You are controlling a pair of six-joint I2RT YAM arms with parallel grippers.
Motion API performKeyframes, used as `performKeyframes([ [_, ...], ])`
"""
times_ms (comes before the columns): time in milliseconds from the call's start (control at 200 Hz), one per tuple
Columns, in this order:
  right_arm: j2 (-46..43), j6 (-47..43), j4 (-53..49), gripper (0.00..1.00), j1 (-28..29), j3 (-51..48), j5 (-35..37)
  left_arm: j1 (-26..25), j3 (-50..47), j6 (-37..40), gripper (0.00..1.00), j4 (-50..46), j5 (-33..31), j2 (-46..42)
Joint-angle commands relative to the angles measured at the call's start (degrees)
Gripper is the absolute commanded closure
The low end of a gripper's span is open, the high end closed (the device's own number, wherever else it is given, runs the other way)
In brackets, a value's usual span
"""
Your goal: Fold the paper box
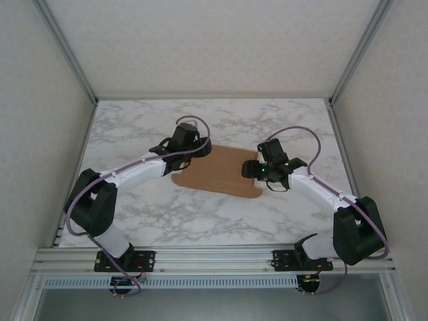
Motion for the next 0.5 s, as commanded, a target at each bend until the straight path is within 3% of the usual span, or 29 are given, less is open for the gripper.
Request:
performKeyframes([
  [0,-3.3,-6.9,-0.5,0.34,3.6,0.5,-2.2,-1.0,-0.4,-0.3,0.41,-1.1,6.2,2.7],
  [150,-3.7,-13.0,1.7,0.36,8.0,2.2,4.0,-1.0,-5.7,-4.5,0.43,5.3,11.2,4.0],
  [265,-3.3,-22.2,8.9,0.35,10.2,-0.3,0.9,-1.0,-8.4,-6.7,0.44,9.2,14.0,5.6],
  [496,-0.2,-40.5,18.4,0.32,13.6,-3.9,2.9,-0.4,-12.8,-8.1,0.44,12.2,14.7,7.8],
])
